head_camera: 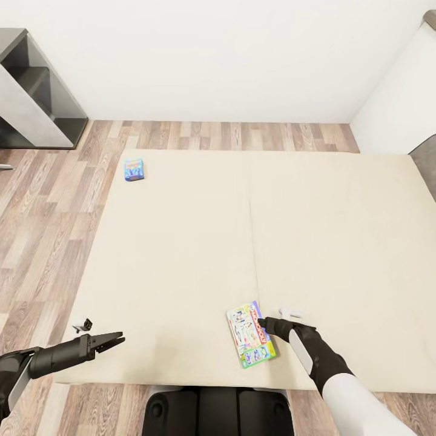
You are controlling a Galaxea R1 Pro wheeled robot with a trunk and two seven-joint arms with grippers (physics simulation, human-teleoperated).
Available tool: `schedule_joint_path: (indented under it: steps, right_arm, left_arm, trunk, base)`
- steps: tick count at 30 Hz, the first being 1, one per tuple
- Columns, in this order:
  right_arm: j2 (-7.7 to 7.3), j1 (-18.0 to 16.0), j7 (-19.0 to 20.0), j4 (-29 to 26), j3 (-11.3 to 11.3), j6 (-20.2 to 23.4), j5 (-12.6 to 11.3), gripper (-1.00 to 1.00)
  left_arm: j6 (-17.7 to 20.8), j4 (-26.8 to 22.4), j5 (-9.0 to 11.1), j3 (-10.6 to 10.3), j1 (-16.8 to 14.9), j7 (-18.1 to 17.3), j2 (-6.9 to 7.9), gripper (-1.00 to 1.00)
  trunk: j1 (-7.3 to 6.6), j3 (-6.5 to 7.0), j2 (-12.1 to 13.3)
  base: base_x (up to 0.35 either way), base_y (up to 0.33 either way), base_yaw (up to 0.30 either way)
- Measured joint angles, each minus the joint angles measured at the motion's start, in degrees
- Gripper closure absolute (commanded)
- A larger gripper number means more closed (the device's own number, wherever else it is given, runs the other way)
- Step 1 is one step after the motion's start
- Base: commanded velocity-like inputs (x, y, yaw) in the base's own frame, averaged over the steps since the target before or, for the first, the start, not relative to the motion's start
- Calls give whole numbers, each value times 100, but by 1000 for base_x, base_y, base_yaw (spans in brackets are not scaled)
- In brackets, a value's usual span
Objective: Put all the toys in the child's room - the three board games (two on the bed and one on the table), the two jigsaw puzzles on the table, and the tennis ball on the table - inside the toy box on the table in the child's room.
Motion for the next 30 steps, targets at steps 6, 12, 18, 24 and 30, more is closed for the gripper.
schedule_joint_path:
  steps: [6,12,18,24,30]
  right_arm:
    - [10,0,1,2,0,19,-7,-100]
    - [23,0,4,42,-5,38,-16,-100]
    - [-1,0,11,50,-7,46,-19,-100]
    - [-14,0,156,51,-7,82,-21,-100]
    - [-16,0,332,46,-12,142,-18,-100]
  left_arm:
    - [0,0,6,0,0,0,-3,-100]
    - [10,0,5,0,1,0,-20,-100]
    - [16,0,-5,0,-1,0,-17,-100]
    - [13,0,-8,0,-3,0,-10,-100]
    - [12,0,-9,0,-2,0,-9,-100]
  trunk:
    - [0,0,0]
    - [0,0,0]
    - [0,0,0]
    - [0,0,0]
    - [0,0,0]
  base:
    - [0,0,0]
    - [0,0,0]
    - [0,0,0]
    - [0,0,0]
    - [0,0,0]
